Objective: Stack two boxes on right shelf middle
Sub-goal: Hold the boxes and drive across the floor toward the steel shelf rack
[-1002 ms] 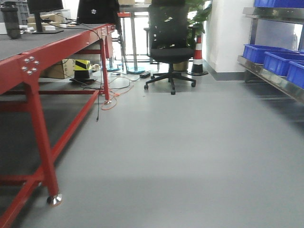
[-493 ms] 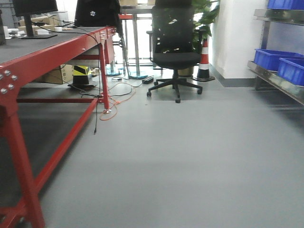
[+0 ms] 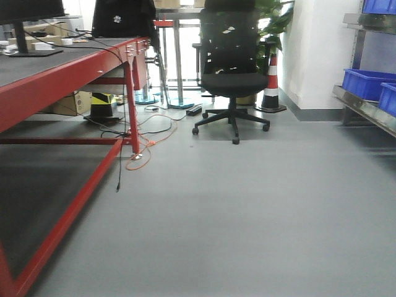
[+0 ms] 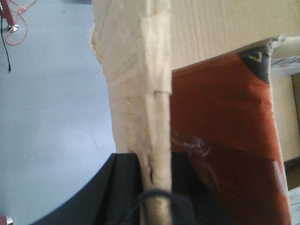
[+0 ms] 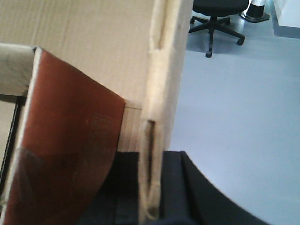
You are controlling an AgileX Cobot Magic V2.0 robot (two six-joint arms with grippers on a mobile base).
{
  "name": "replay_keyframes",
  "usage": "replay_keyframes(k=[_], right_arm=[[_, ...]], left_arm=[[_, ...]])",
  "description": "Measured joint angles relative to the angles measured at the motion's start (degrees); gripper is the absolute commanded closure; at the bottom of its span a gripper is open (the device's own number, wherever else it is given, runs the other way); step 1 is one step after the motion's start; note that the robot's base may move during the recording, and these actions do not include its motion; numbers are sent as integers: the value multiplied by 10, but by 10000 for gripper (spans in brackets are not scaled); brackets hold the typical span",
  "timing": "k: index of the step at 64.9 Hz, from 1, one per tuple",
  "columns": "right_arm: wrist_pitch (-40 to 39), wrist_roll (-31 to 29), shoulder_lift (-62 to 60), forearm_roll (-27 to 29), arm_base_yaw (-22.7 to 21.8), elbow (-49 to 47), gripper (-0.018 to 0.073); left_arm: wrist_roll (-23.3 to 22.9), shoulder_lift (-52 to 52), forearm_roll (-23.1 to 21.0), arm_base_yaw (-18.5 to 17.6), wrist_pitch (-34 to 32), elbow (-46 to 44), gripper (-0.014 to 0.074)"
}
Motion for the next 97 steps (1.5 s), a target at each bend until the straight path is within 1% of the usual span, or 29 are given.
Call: replay_keyframes(k=[97], right_arm=[[-6, 0, 11, 3, 0, 0, 713]], left_arm=[[0, 0, 11, 0, 0, 0, 708]])
